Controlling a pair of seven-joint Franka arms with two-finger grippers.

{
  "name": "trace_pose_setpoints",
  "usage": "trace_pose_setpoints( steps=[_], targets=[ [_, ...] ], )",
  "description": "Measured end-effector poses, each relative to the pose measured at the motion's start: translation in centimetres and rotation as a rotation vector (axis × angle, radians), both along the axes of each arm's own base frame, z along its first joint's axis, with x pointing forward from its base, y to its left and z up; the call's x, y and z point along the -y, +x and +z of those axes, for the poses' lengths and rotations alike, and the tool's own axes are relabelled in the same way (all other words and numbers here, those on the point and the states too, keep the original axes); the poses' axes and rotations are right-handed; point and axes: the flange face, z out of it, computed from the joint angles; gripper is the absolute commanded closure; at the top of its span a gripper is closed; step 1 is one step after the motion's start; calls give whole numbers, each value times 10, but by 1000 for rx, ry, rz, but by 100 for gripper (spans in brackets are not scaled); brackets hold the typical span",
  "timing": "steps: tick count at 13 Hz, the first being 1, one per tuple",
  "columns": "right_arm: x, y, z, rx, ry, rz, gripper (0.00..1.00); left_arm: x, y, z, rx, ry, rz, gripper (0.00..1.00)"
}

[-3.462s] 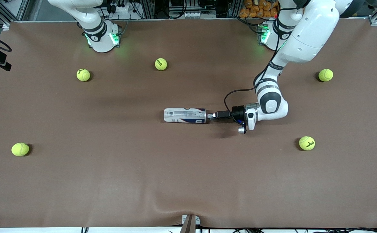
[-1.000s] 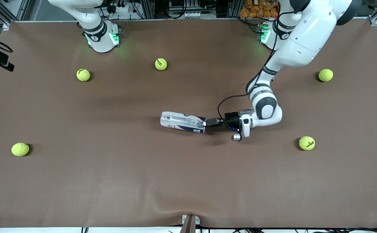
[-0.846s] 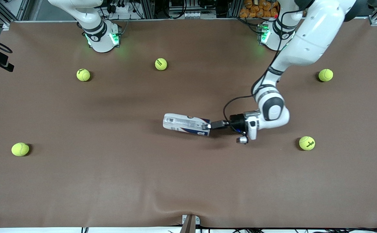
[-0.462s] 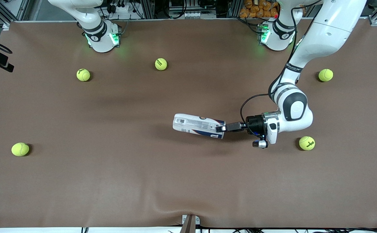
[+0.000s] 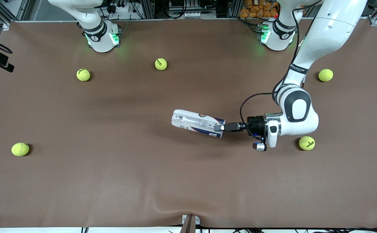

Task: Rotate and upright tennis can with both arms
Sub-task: 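Lift the gripped can end with the left gripper, tilting it, then swing the can upright with the left gripper and set it down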

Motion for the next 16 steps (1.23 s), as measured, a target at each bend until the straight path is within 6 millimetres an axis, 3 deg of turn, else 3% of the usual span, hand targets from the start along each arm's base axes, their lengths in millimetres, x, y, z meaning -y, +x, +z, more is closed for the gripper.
trace_pose_setpoints(
  steps=[4, 10, 16],
  targets=[
    [1, 0, 0, 0, -4, -2, 0, 5, 8, 39, -84, 138, -59, 100],
    [3, 0, 0, -1, -12, -9, 0, 20, 13, 71, -170, 350, -99, 100],
    [3, 0, 0, -1, -12, -9, 0, 76, -3, 103, -200, 674, -117, 100]
  ],
)
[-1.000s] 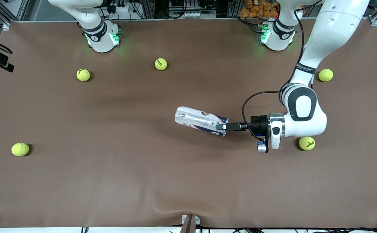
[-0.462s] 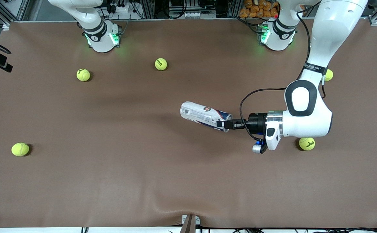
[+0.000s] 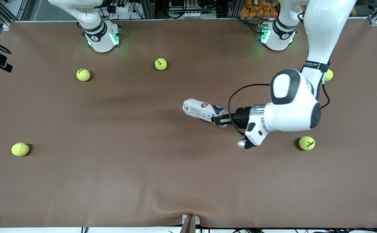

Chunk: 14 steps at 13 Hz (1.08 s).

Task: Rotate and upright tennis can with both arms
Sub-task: 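Swing the can upright with the left gripper and set it down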

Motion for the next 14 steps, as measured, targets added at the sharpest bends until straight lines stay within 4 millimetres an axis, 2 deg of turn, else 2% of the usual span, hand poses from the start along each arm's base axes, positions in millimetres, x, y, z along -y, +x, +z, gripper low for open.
trace_pose_setpoints(
  steps=[3, 7, 11, 14],
  targets=[
    [0, 0, 0, 0, 0, 0, 0, 30, -14, 8, 37, 184, -12, 100],
    [0, 0, 0, 0, 0, 0, 0, 84, -45, 19, 52, 341, 37, 100],
    [0, 0, 0, 0, 0, 0, 0, 158, -102, 26, 112, 501, 103, 100],
    [0, 0, 0, 0, 0, 1, 0, 212, -146, 10, 202, 616, 228, 100]
  ],
)
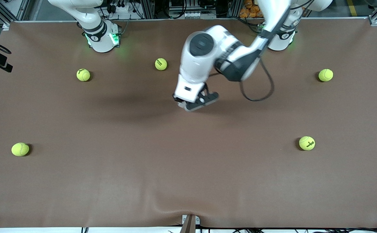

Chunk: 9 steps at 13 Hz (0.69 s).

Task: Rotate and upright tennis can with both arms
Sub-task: 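Swing the can upright with the left gripper and set it down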

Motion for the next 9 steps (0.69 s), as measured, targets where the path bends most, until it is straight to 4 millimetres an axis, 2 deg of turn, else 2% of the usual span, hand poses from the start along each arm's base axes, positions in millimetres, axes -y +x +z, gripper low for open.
trace_pose_setpoints(
  steps=[3, 5, 9],
  targets=[
    [0, 0, 0, 0, 0, 0, 0, 30, -25, -27, 31, 37, 80, 100],
    [0, 0, 0, 0, 0, 0, 0, 39, -34, -39, 62, 65, 106, 100],
    [0, 0, 0, 0, 0, 0, 0, 49, -45, -50, 95, 94, 115, 100]
  ],
)
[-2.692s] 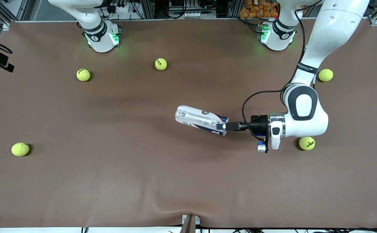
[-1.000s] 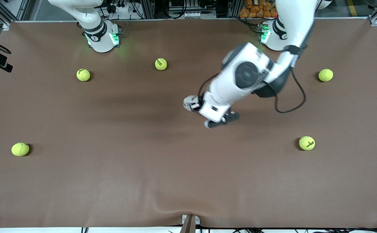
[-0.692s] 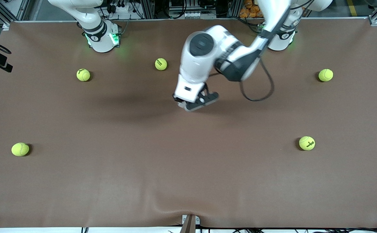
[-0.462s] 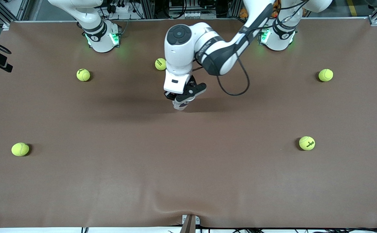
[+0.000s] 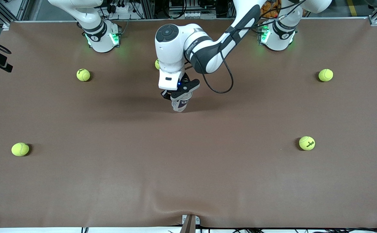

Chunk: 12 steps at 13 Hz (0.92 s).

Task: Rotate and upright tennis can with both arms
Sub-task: 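Swing the can upright with the left gripper and set it down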

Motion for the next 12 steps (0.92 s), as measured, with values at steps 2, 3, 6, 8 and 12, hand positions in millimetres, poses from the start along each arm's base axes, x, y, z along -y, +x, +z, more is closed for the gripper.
trace_pose_setpoints(
  steps=[2, 3, 6, 8, 12],
  targets=[
    [0, 0, 0, 0, 0, 0, 0, 2, -3, -4, 7, 11, -10, 70],
    [0, 0, 0, 0, 0, 0, 0, 3, -3, -6, 9, 15, -12, 31],
    [0, 0, 0, 0, 0, 0, 0, 3, 0, -2, 18, 10, -10, 0],
    [0, 0, 0, 0, 0, 0, 0, 3, 3, 5, 27, 0, -6, 0],
    [0, 0, 0, 0, 0, 0, 0, 2, 5, 36, 57, -32, -1, 0]
  ],
)
